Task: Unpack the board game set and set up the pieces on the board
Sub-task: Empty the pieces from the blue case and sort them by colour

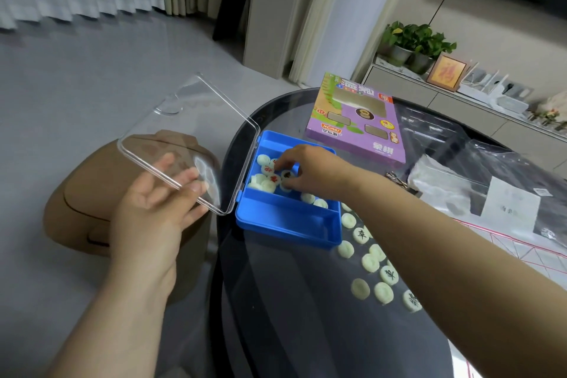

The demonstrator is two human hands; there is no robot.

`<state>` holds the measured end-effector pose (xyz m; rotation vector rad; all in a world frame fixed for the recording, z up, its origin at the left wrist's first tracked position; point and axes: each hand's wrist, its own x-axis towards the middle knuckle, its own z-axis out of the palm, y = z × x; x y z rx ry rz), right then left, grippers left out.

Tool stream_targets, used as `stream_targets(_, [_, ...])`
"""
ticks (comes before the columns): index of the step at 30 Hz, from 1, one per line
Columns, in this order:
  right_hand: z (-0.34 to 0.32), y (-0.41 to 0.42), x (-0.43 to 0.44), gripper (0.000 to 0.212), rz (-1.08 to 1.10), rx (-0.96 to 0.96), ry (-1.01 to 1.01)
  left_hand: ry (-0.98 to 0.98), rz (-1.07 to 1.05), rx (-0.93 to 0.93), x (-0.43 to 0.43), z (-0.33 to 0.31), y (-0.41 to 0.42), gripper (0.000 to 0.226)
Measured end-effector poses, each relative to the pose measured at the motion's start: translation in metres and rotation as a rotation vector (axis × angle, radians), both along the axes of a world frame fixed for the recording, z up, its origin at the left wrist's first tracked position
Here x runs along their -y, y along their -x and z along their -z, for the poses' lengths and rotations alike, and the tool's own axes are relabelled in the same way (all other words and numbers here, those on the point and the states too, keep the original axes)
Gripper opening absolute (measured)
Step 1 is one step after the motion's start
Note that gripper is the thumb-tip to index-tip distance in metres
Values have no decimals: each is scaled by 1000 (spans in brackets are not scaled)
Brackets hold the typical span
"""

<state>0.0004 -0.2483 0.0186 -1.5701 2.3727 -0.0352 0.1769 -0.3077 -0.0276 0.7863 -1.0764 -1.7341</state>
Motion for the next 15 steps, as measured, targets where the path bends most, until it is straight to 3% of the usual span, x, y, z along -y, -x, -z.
stream_targets(15, [3,-3,-4,30,54,2,38,8,2,-7,-3,-3,0,44])
